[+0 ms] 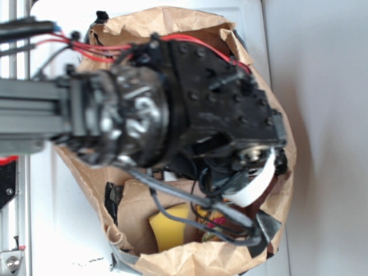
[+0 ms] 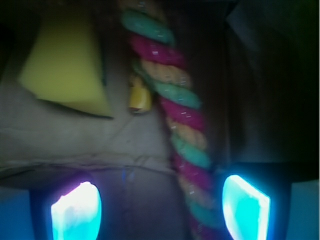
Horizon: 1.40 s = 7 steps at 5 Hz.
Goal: Grab the multicolored rope.
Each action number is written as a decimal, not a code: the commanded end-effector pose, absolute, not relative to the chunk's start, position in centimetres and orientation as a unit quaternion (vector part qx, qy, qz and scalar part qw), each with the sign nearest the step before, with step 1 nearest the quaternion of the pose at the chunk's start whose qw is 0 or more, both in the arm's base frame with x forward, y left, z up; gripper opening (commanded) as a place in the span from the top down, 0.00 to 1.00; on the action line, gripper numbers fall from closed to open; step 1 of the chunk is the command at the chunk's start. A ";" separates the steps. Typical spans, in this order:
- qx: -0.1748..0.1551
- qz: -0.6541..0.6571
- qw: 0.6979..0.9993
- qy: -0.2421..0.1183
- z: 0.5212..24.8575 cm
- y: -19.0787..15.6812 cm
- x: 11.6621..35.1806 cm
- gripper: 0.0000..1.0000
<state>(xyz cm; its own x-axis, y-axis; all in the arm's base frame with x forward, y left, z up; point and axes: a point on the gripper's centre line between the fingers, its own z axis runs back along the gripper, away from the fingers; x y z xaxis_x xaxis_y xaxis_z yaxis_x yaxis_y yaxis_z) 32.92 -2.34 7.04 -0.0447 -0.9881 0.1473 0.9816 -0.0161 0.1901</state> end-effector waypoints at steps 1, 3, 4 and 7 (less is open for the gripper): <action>0.050 -0.740 0.652 -0.156 8.8 -4.3 33.9 0.00; 0.032 -0.751 0.639 -0.165 8.2 -5.5 33.7 0.00; 0.017 -0.744 0.638 -0.197 8.8 -5.2 33.9 0.00; 0.017 -0.744 0.638 -0.197 8.8 -5.2 33.9 0.00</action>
